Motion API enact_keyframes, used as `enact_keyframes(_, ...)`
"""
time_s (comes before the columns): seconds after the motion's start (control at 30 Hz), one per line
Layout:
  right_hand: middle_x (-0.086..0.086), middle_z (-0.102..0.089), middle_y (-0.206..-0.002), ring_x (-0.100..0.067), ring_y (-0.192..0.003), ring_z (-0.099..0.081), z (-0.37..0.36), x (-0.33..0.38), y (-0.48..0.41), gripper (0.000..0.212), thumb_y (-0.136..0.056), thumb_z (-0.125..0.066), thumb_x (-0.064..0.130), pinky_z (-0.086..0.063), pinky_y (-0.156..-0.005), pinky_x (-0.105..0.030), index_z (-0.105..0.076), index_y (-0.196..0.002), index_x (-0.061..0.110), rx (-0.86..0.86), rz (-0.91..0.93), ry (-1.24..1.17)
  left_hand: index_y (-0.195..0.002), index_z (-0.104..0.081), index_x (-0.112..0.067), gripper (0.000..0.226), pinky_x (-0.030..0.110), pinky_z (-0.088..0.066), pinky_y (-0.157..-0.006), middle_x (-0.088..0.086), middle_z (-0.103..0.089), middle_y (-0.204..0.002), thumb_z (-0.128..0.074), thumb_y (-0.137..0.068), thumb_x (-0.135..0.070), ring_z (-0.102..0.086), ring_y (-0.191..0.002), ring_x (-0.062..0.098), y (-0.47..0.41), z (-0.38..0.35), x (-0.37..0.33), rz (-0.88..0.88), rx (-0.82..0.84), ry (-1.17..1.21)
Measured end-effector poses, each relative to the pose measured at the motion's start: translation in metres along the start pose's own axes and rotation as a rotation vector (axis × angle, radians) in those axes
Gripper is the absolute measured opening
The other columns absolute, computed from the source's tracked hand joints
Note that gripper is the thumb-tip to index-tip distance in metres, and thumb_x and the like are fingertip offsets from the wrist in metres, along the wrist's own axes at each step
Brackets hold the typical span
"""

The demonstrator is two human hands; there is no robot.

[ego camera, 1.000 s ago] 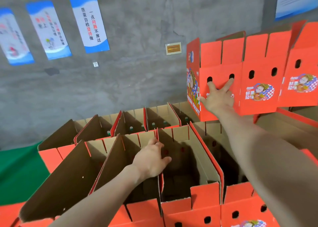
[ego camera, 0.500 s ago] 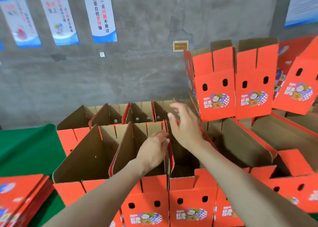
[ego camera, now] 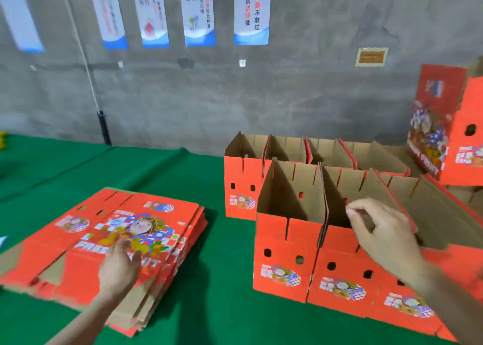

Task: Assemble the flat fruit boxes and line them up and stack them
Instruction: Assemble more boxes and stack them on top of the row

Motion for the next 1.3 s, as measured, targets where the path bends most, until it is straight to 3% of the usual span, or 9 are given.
enact_keyframes(0.37, 0.000, -0.065, -0.079, -0.018, -0.073, -0.060, -0.104, 0.138, -0.004, 0.012, -0.080, -0.066, -0.006, -0.043, -0.070, -0.031, -0.066, -0.080, 0.006, 0.162, 0.007, -0.100, -0.152, -0.011, -0.029, 0.061, 0.051, -0.007, -0.115, -0.006, 0.002, -0.161, -0.030, -0.097, -0.049, 0.004, -0.148, 0.020, -0.060, -0.025, 0.098, -0.228, 0.385, -0.508)
enact_keyframes(0.57, 0.004, -0.063, -0.084, -0.013, -0.077, -0.058, -0.183, 0.168, 0.024, 0.007, -0.090, -0.059, 0.007, -0.045, -0.072, -0.025, -0.065, -0.090, 0.010, 0.428, -0.202, -0.191, -0.119, -0.063, -0.033, 0.055, 0.053, -0.034, -0.098, -0.002, -0.057, -0.128, -0.036, -0.078, -0.059, -0.052, -0.119, 0.028, 0.014, -0.024, 0.069, -0.445, 0.359, -0.336)
enact_keyframes(0.63, 0.001, -0.064, -0.095, -0.015, -0.088, -0.060, -0.216, 0.174, 0.044, 0.010, -0.094, -0.055, 0.015, -0.045, -0.075, -0.020, -0.062, -0.099, 0.011, 0.590, -0.278, -0.197, -0.117, -0.066, -0.025, 0.063, 0.057, -0.033, -0.097, 0.005, -0.060, -0.124, -0.034, -0.073, -0.058, -0.056, -0.116, 0.031, 0.022, -0.019, 0.065, -0.448, 0.348, -0.259)
enact_keyframes(0.7, -0.004, -0.061, -0.112, -0.019, -0.103, -0.058, -0.247, 0.178, 0.065, 0.021, -0.095, -0.054, 0.020, -0.045, -0.085, -0.022, -0.057, -0.113, 0.010, 0.733, -0.372, -0.155, -0.146, -0.034, -0.026, 0.068, 0.053, -0.014, -0.112, 0.004, -0.023, -0.156, -0.036, -0.086, -0.058, -0.021, -0.144, 0.024, 0.020, -0.023, 0.071, -0.379, 0.404, -0.353)
enact_keyframes(0.8, -0.010, -0.040, -0.142, -0.025, -0.127, -0.044, -0.280, 0.182, 0.097, 0.053, -0.095, -0.054, 0.024, -0.036, -0.105, -0.033, -0.032, -0.142, 0.008, 0.890, -0.596, -0.098, -0.153, -0.001, -0.027, 0.076, 0.048, 0.005, -0.116, -0.005, 0.014, -0.159, -0.032, -0.093, -0.062, 0.015, -0.146, 0.020, 0.014, -0.032, 0.083, -0.363, 0.518, -0.440)
enact_keyframes(0.9, -0.016, -0.037, -0.146, -0.029, -0.127, -0.047, -0.292, 0.177, 0.127, 0.069, -0.095, -0.055, 0.025, -0.038, -0.103, -0.033, -0.018, -0.149, 0.003, 0.857, -0.987, -0.136, -0.153, 0.000, -0.029, 0.078, 0.045, 0.005, -0.116, -0.007, 0.014, -0.159, -0.031, -0.091, -0.066, 0.016, -0.146, 0.018, 0.016, -0.030, 0.086, -0.398, 0.545, -0.443)
enact_keyframes(1.0, -0.017, -0.066, -0.112, -0.030, -0.097, -0.065, -0.292, 0.174, 0.140, 0.034, -0.093, -0.058, 0.024, -0.052, -0.092, -0.041, -0.059, -0.117, 0.001, 0.754, -1.272, -0.324, -0.152, -0.013, -0.029, 0.073, 0.040, -0.002, -0.118, -0.008, 0.004, -0.160, -0.041, -0.092, -0.058, 0.004, -0.148, 0.014, 0.005, -0.020, 0.085, -0.378, 0.575, -0.382)
enact_keyframes(1.13, -0.023, -0.069, -0.099, -0.038, -0.088, -0.067, -0.279, 0.180, 0.099, 0.015, -0.095, -0.055, 0.016, -0.054, -0.081, -0.047, -0.063, -0.084, 0.009, 0.531, -1.206, -0.560, -0.147, -0.030, -0.028, 0.069, 0.037, -0.014, -0.118, -0.011, -0.012, -0.158, -0.052, -0.088, -0.057, -0.016, -0.144, 0.007, -0.007, 0.006, 0.075, -0.422, 0.585, -0.217)
enact_keyframes(1.3, -0.007, -0.064, -0.094, -0.020, -0.080, -0.062, -0.254, 0.198, 0.031, 0.006, -0.097, -0.053, 0.017, -0.052, -0.071, -0.034, -0.057, -0.094, 0.014, 0.364, -0.999, -0.667, -0.143, -0.039, -0.024, 0.065, 0.033, -0.022, -0.115, 0.000, -0.020, -0.157, -0.062, -0.087, -0.046, -0.021, -0.144, 0.013, -0.019, 0.043, 0.049, -0.521, 0.411, -0.060)
Point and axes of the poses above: each hand's wrist, its own y-axis away from the middle knuckle, its own z-axis out of the back of the hand, x = y × z, the point moved 3 cm from there along -y, towards the middle knuckle
